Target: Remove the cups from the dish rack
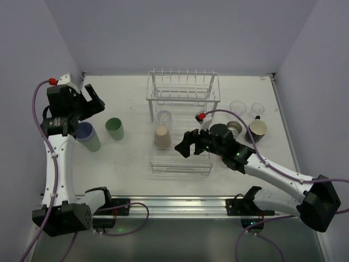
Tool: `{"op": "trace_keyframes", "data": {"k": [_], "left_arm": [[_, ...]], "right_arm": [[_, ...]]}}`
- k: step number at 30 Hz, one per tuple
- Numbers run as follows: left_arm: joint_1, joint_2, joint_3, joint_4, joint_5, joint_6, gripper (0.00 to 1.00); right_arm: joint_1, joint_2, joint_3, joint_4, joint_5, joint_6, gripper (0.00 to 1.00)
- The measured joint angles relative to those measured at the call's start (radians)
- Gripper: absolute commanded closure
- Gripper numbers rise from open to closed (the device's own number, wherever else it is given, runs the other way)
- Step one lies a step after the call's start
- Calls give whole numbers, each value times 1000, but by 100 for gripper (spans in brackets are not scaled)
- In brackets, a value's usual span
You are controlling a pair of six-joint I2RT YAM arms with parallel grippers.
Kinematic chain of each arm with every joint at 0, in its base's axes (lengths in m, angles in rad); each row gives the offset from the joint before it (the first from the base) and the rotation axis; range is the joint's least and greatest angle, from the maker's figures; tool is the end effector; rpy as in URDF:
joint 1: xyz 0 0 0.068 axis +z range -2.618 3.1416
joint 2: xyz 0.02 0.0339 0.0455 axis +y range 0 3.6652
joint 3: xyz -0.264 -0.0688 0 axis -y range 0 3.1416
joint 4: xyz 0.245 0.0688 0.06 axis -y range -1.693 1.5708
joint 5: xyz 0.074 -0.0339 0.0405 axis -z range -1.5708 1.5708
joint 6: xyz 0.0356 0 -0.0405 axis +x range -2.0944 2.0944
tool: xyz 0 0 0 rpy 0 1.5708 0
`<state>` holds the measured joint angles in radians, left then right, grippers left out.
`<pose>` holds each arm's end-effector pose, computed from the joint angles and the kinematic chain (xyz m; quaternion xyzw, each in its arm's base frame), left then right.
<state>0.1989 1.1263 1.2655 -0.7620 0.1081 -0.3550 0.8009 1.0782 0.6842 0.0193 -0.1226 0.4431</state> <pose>0.2259 0.0416 0.3815 -0.2192 0.8613 -0.0835 0.4506 0.1682 0.1798 0.2674 -0.1807 0.8056 0.3686 0.4272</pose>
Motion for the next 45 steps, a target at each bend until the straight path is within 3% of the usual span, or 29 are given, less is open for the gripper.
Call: {"op": "trace_keyframes", "data": {"k": [4, 7, 10, 16, 22, 37, 41, 42, 45], "left_arm": [[-94, -165, -76, 147, 113, -51, 0], [-241, -288, -208, 281, 201, -89, 0], [-303, -361, -348, 378, 268, -118, 0], [-324, -463, -582, 462, 356, -121, 0], [-325, -592, -698, 492, 391, -90, 0], [-325, -617, -740, 539, 435, -79, 3], [-325, -611, -740, 541, 434, -79, 6], [-325, -608, -740, 541, 435, -79, 7], [-325, -600, -740, 541, 436, -81, 9]], "right_arm": [[10, 63, 28, 12, 8, -29, 7], [31, 122, 67, 23, 36, -51, 4], [61, 192, 110, 43, 77, -78, 1], [91, 314, 168, 79, 154, -132, 1], [91, 457, 266, 80, 211, -166, 1], [117, 586, 342, 184, 301, -183, 6], [118, 617, 366, 218, 310, -183, 21], [119, 620, 366, 227, 312, -183, 35], [128, 615, 359, 260, 330, -182, 62]]}}
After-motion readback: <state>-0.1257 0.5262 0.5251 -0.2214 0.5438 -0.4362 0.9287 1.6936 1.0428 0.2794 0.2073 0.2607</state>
